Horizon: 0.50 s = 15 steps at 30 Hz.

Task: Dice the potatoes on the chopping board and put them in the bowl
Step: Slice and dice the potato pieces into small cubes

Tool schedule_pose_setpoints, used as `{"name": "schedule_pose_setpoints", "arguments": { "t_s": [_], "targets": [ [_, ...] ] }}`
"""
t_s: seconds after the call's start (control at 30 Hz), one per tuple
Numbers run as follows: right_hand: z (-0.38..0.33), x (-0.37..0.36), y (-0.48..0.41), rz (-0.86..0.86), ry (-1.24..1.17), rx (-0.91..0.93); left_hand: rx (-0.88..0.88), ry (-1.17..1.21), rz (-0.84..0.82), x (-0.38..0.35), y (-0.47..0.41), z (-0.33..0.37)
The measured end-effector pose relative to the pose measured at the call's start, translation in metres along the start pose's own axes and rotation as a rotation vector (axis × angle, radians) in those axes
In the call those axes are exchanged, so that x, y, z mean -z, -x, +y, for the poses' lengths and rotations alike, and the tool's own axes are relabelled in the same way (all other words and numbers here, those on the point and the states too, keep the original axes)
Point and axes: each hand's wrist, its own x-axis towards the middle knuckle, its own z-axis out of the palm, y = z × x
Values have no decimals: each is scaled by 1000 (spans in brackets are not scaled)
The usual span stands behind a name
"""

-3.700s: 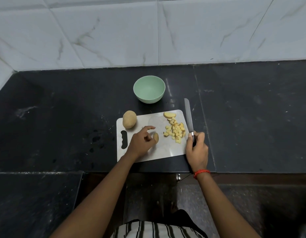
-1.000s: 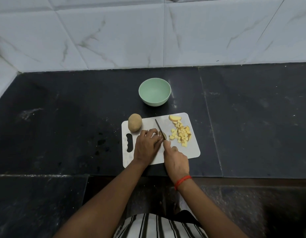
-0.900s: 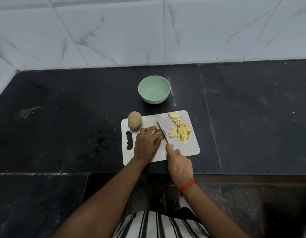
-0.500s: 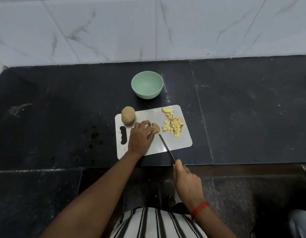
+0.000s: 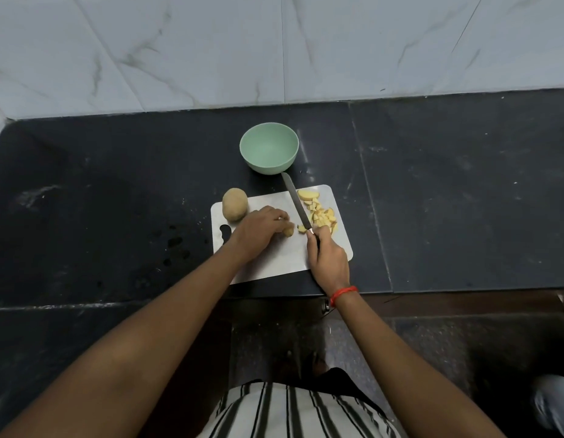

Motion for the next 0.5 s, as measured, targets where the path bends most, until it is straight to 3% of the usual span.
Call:
{"name": "schedule_pose_setpoints", "arguments": {
  "t_s": [0.17,0.37,0.5],
  "targets": [
    [5,-3,2,24,-40,9,38,54,42,0,-4,6],
    [8,-7,2,34,-4,13,557,186,225,-14,8,49],
    [6,-5,2,47,14,54,736,207,319,-21,16,62]
  ]
}}
